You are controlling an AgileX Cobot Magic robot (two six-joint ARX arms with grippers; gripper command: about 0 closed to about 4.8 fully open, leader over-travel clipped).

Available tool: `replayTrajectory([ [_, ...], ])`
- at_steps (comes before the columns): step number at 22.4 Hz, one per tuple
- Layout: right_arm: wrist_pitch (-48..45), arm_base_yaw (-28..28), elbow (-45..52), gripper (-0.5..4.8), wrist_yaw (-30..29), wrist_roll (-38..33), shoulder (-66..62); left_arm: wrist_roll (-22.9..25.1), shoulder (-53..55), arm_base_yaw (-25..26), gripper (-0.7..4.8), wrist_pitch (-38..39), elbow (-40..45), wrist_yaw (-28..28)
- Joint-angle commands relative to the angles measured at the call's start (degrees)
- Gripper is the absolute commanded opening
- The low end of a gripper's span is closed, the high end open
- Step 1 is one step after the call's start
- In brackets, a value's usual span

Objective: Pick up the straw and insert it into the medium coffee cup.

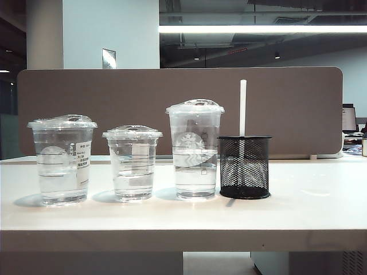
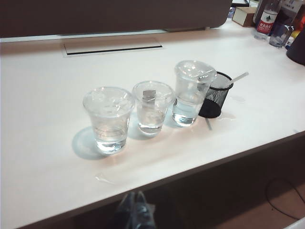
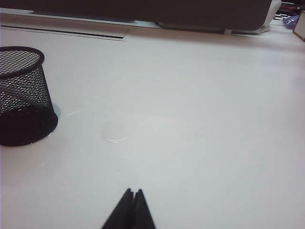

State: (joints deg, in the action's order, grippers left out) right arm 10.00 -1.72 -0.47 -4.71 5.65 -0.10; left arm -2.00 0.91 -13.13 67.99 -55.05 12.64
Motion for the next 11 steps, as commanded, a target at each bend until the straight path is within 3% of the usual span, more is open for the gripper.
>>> replayTrajectory([
  [1,-0.8,0.0,0.4,-0.05,0.1,0.2,0.0,-0.2,0.2,0.1,-0.03,-0.7,-0.1,0.5],
  [4,-0.8,0.0,0.4,-0.05,0.1,0.2,0.0,-1.6,0.2,0.1,-0.03,-0.5,-0.1,2.0],
  [7,-0.8,0.0,0.4,-0.05,0.1,0.2,0.0,-0.5,0.2,0.1,-0.03,3.7,-0.2,15.5],
  [8,-0.8,0.0,0.4,-0.05,0.1,0.2,0.0,1.0,0.2,0.1,-0.03,4.3,-0.2,17.4],
  [11,-0.8,0.0,0.4,-0.05,0.1,0.2,0.0,3.8,0.2,-1.2,-0.03,4.6,-0.2,17.5],
])
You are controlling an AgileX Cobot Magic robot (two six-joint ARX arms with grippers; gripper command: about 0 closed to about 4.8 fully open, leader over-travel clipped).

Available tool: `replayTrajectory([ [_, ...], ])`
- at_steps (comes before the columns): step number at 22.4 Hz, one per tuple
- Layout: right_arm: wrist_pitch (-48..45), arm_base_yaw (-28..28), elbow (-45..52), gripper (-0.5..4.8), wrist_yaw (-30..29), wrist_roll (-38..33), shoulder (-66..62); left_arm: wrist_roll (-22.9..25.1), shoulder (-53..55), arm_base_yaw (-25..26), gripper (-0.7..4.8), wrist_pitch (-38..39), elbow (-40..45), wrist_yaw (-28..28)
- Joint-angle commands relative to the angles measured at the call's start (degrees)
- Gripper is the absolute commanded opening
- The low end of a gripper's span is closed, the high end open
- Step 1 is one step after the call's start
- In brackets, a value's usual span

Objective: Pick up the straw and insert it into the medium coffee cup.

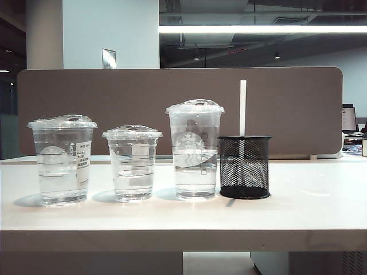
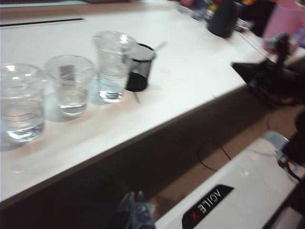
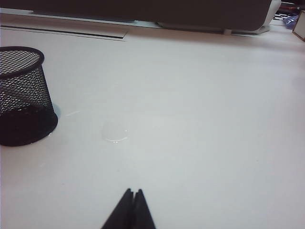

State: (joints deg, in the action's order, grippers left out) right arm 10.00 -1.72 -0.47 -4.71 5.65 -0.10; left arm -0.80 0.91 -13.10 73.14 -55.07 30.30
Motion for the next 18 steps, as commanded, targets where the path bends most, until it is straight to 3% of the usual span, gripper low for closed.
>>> replayTrajectory([
  [1,-0.8,0.0,0.4,-0.05,0.1,0.2,0.0,3.8,0.2,-2.2,-0.03,-0.5,-0.2,-0.9],
  [6,-0.8,0.0,0.4,-0.05,0.1,0.2,0.0,4.9,0.2,-9.0,-0.03,-0.3,-0.2,-3.7],
  [9,-0.8,0.0,0.4,-0.05,0.1,0.2,0.0,5.3,0.2,-10.2,-0.03,-2.1,-0.1,-5.6],
  [12,-0.8,0.0,0.4,-0.05,0.1,0.2,0.0,4.7,0.2,-10.2,-0.03,-7.3,0.4,-19.3],
  [13,-0.8,0.0,0.4,-0.05,0.1,0.2,0.0,4.7,0.2,-10.2,-0.03,-8.5,0.9,-20.6],
  [18,-0.8,0.0,0.4,-0.05,0.1,0.2,0.0,2.5,0.2,-10.2,-0.03,-8.9,4.2,-15.9],
])
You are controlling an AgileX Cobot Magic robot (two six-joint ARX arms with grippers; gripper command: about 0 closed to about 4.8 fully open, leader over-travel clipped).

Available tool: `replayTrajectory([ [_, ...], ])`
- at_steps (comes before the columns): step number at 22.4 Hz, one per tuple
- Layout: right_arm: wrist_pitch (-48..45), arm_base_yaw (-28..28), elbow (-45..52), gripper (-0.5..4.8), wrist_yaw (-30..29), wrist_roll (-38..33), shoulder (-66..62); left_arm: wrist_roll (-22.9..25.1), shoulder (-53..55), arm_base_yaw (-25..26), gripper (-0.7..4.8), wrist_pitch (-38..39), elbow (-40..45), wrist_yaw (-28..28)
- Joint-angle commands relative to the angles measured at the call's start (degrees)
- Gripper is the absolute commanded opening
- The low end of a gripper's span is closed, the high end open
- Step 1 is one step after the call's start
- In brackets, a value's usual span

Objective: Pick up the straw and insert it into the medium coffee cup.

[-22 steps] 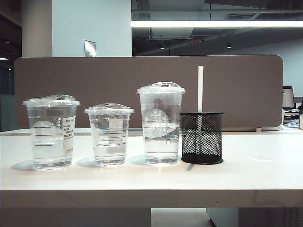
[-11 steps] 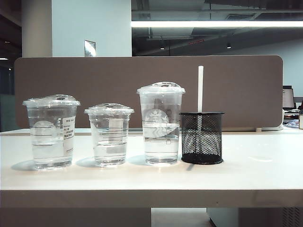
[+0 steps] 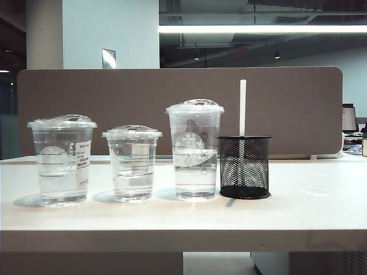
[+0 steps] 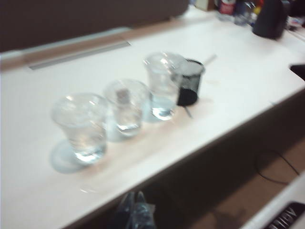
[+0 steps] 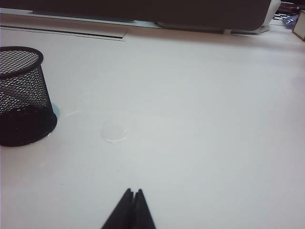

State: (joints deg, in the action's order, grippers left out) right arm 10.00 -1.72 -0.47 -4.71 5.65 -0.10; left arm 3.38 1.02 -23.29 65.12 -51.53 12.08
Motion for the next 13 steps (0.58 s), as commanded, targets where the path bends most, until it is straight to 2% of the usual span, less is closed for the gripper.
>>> replayTrajectory([
  [1,-0.8,0.0,0.4,-0.05,0.1,0.2,0.0,-1.9,0.1,0.0,-0.03,-1.2,0.6,2.3],
  [4,-0.9,0.0,0.4,-0.05,-0.6,0.1,0.0,-1.9,0.1,0.0,-0.03,-2.5,0.6,2.3],
  [8,-3.0,0.1,0.4,-0.05,-6.1,-0.6,0.0,-1.9,0.1,0.0,-0.03,-3.5,0.6,2.1],
  [10,-7.0,0.3,0.4,0.0,-9.4,-10.0,0.0,-1.9,0.1,0.0,-0.03,-3.5,0.6,1.9],
  [11,-10.8,0.3,0.4,0.67,-12.4,-11.3,0.0,-1.9,0.1,0.0,-0.03,-3.5,0.6,1.4],
  [12,-12.7,0.3,0.3,1.21,-13.0,-11.3,0.0,-1.9,0.1,0.0,-0.03,-3.5,0.6,1.4],
  [13,-16.2,0.3,-0.5,1.54,-13.0,-11.9,0.0,-1.9,0.1,0.0,-0.03,-3.5,0.6,0.7],
])
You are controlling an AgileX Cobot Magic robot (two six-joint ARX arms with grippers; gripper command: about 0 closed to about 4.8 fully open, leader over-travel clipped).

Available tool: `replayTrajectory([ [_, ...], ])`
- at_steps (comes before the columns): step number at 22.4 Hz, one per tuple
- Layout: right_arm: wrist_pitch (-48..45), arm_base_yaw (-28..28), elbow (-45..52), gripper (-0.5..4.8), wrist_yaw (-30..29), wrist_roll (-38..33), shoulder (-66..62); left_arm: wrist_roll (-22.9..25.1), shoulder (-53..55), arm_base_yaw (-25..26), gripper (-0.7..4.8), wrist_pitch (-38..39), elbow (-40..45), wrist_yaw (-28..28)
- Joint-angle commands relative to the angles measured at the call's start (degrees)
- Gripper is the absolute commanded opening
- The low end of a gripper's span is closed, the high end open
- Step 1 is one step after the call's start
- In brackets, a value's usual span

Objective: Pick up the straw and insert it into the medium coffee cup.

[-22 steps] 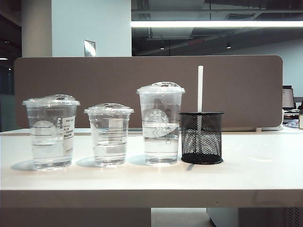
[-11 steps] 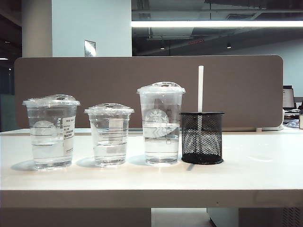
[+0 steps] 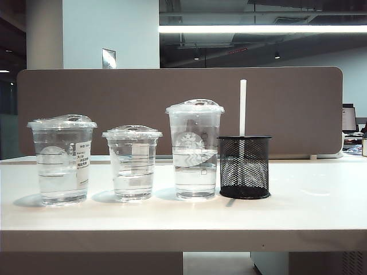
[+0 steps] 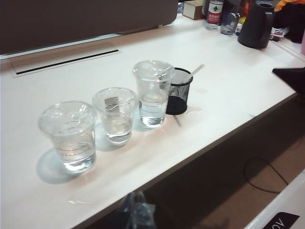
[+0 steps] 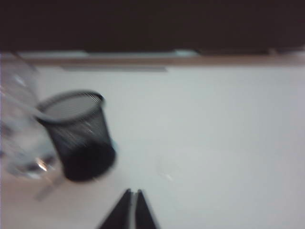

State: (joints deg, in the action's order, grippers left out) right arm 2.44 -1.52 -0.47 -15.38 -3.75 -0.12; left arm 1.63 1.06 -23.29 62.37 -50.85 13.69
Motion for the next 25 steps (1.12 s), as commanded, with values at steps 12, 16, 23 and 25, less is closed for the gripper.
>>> replayTrajectory([
  [12,17.6,0.0,-60.2,-0.08,6.7,14.0,-41.9,-0.1,0.0,0.0,-0.03,-0.7,-0.1,-6.4],
  [16,7.4,0.0,-69.0,-0.09,6.3,14.5,-58.4,-0.1,0.0,0.0,-0.03,-0.7,-0.1,-6.4],
  [23,-17.0,0.2,-67.0,-0.09,0.6,6.9,-85.2,0.0,0.0,0.0,-0.03,0.3,-0.1,-7.5],
  [25,-22.8,1.2,-62.1,-0.09,0.6,6.7,-88.4,-0.1,0.0,0.0,-0.03,0.9,-0.1,-7.5],
])
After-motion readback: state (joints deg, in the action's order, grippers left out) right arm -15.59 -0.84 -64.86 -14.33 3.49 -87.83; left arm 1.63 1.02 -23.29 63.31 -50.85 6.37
